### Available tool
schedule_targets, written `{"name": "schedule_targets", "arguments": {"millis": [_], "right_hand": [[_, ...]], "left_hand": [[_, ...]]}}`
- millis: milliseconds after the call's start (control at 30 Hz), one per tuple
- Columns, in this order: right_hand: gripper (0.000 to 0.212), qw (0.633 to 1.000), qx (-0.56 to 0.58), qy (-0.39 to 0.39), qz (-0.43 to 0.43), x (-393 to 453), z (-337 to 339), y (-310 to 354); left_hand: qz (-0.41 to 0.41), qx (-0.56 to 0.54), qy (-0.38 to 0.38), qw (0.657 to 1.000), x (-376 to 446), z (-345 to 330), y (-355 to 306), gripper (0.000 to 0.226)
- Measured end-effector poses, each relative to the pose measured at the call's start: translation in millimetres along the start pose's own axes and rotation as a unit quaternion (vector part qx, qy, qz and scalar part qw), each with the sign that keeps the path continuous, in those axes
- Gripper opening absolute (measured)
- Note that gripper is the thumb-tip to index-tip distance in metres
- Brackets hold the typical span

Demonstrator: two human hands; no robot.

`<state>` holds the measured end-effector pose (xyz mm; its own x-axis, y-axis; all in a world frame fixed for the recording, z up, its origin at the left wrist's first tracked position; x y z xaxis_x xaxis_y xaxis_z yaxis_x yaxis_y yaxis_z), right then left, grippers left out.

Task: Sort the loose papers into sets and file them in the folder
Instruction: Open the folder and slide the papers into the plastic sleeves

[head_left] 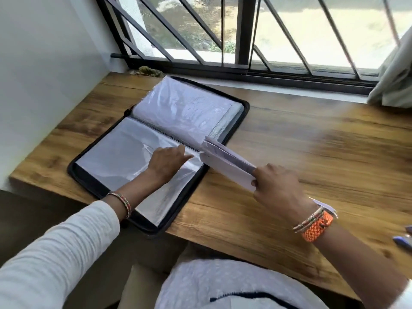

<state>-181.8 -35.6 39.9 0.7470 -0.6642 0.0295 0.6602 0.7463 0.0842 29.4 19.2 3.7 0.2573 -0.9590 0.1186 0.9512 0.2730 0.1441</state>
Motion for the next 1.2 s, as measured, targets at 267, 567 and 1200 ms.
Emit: {"name": "schedule_targets", "arguments": {"millis": [267,567,1200], "right_hand": [[0.007,0.998,0.001,-0.038,0.046,-8.3,-5.7,12.5],[0.009,0.998,0.025,-0.034,0.054,-17.5,-2.2,19.6],[0.025,0.989,0.099,0.041,0.102,-15.5,-19.2,53.2]], "left_hand": [[0.004,0.125,0.028,0.992,-3.3,10.4,-2.9,0.044],[0.089,0.066,0.109,0.988,1.7,23.4,4.8,0.022],[0.225,-0.301,0.076,0.924,6.9,35.8,43.6,0.011]]}}
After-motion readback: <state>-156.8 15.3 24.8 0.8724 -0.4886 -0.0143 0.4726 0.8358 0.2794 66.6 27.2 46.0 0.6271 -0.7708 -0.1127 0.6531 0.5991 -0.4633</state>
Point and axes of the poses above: each hand's wrist, its own x-axis towards the middle knuckle, its own z-axis out of the back of the hand, y = z × x, the point moved 9 cm from there along x, towards the middle knuckle, and after that the axes turned 5 degrees about -y, right-handed, at the moved point
